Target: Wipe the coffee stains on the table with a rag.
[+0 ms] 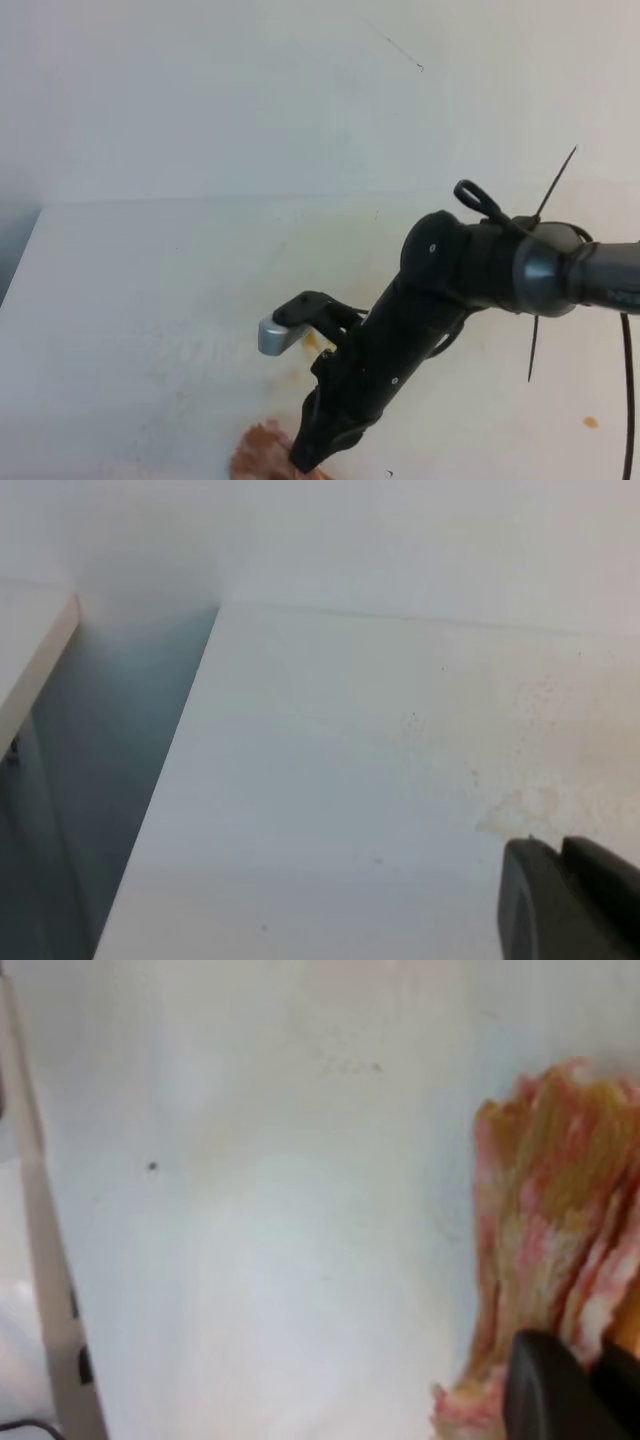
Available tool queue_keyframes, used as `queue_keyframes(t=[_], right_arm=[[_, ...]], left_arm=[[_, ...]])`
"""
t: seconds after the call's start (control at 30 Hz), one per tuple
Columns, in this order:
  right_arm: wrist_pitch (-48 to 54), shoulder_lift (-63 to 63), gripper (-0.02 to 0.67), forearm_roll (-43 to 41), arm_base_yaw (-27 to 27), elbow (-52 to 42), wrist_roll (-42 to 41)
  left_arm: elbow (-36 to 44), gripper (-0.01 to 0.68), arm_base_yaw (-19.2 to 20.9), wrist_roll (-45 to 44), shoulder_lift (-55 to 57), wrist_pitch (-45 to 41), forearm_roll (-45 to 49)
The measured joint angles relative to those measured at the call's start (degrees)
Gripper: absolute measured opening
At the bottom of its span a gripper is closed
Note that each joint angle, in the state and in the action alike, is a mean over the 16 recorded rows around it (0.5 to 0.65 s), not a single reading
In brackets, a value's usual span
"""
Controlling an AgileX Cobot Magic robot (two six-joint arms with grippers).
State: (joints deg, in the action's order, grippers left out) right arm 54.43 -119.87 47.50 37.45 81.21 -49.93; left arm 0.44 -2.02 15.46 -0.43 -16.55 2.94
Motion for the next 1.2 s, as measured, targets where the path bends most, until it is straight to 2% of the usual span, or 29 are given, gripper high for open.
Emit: queue_keyframes(t=[0.27,0.5,0.83,1.2], right_arm=[[-8.26,-3.31,0.012,-1.37,0.11,-1.66,4.42],[-15.30,-4.64,0.012,-1.37,-2.36,-0.87,7.48],[-19.79,-5.43,0.012,-1.69,-11.08,0.96,10.68],[-14.14,-4.07,0.012,-3.47,-19.90,1.50,9.42]], left_arm=[[-0.11,-0.003,0.00,0.00,0.11,-0.05,0.01],[0.33,-0.002,0.01,0.00,-0.32,0.16,-0.02],[0.00,-0.003,0.00,0.00,0.00,0.00,0.00],[-0.33,-0.004,-0.01,0.00,0.32,-0.16,0.02]])
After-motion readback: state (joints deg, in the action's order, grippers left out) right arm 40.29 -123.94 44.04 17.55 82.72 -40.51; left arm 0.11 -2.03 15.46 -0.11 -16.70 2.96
